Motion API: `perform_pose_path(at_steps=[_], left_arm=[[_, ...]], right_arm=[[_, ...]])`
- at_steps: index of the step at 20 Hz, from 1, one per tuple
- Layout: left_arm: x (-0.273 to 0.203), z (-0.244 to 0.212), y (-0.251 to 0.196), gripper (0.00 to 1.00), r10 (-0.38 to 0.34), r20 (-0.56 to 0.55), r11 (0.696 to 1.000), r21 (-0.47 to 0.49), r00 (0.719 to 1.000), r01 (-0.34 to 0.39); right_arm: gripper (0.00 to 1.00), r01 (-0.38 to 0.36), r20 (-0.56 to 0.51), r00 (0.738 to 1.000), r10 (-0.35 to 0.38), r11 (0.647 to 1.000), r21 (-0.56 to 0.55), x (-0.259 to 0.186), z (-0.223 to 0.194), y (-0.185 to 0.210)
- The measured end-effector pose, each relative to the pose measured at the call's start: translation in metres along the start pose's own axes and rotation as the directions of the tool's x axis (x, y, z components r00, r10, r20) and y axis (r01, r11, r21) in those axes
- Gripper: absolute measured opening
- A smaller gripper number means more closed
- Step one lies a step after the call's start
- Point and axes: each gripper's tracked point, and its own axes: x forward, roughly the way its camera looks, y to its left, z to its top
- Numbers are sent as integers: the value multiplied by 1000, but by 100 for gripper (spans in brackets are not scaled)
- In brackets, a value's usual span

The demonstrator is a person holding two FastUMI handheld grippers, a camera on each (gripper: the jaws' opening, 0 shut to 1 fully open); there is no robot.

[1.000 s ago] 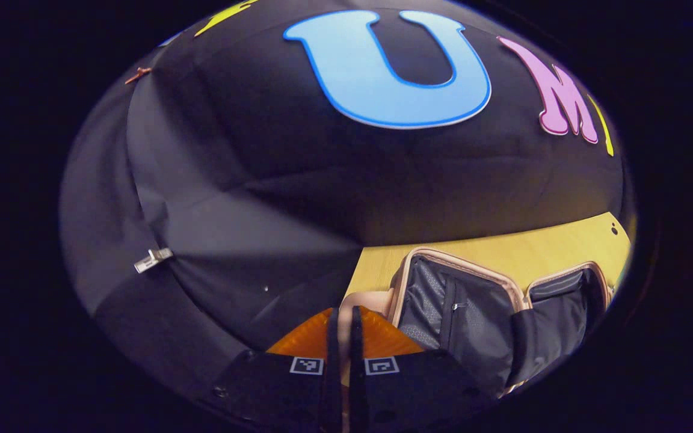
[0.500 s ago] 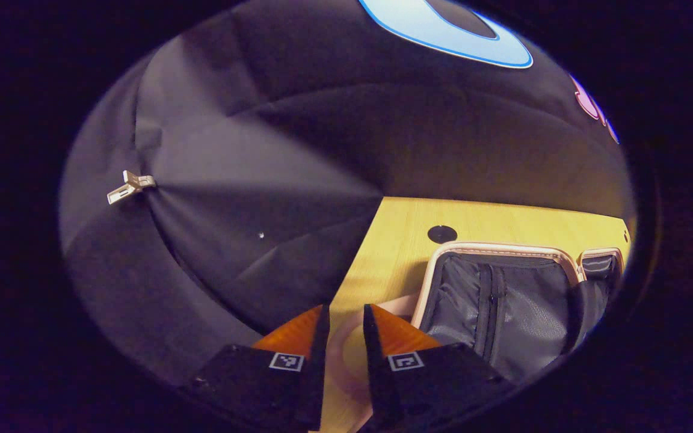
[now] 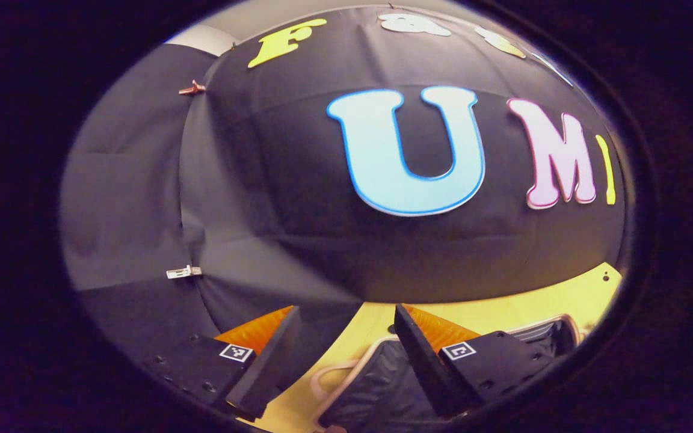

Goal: First open the suitcase, pack the skin care products into it, and then close the suitcase.

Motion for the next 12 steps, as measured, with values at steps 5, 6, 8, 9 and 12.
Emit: perform_pose_path(at_steps=[5,6,8,9,12], left_arm=[[-68,-10,-122,98,-120,31,970,-207,992,124],[-75,-14,-150,98,-167,45,956,-236,985,173],[-88,-38,-200,97,-236,1,940,-252,972,229],[-93,-51,-218,97,-256,-29,936,-257,966,241],[-111,-69,-270,96,-297,-56,927,-257,953,274]], right_arm=[[96,5,-2,1000,-5,1000,15,4,-9,-20],[97,9,-15,1000,-9,1000,24,5,-15,-26],[96,21,-39,999,-19,999,44,7,-28,-41],[96,28,-43,999,-26,998,49,9,-32,-49],[96,41,-46,998,-39,998,46,13,-45,-70]])
